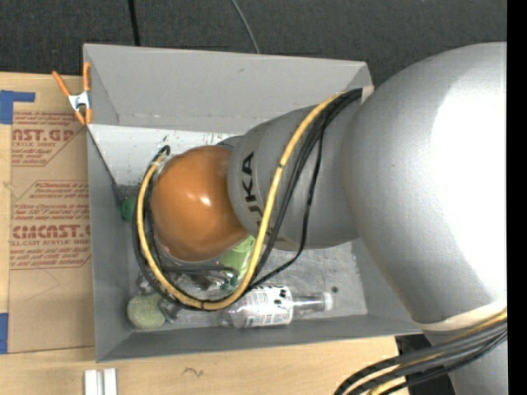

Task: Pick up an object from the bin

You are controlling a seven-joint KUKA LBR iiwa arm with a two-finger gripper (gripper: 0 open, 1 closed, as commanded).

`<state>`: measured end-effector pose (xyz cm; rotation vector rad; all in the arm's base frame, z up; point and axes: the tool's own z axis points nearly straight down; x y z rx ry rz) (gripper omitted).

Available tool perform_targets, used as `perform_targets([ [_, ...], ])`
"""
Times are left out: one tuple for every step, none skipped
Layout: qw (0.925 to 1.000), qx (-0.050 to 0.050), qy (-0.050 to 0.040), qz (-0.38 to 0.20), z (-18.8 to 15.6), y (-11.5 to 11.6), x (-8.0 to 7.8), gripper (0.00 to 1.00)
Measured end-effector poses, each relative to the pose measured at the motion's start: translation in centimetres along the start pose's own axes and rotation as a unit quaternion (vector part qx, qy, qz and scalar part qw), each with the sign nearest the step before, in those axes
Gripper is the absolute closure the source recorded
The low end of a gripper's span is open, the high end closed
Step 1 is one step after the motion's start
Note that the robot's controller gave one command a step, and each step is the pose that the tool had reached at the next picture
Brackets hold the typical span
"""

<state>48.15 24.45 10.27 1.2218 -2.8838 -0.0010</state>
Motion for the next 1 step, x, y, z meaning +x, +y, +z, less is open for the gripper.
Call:
perform_targets([
  [1.0, 0.001, -0.0037, 0.0, -2.36, -0.04, -0.15, 1.0],
])
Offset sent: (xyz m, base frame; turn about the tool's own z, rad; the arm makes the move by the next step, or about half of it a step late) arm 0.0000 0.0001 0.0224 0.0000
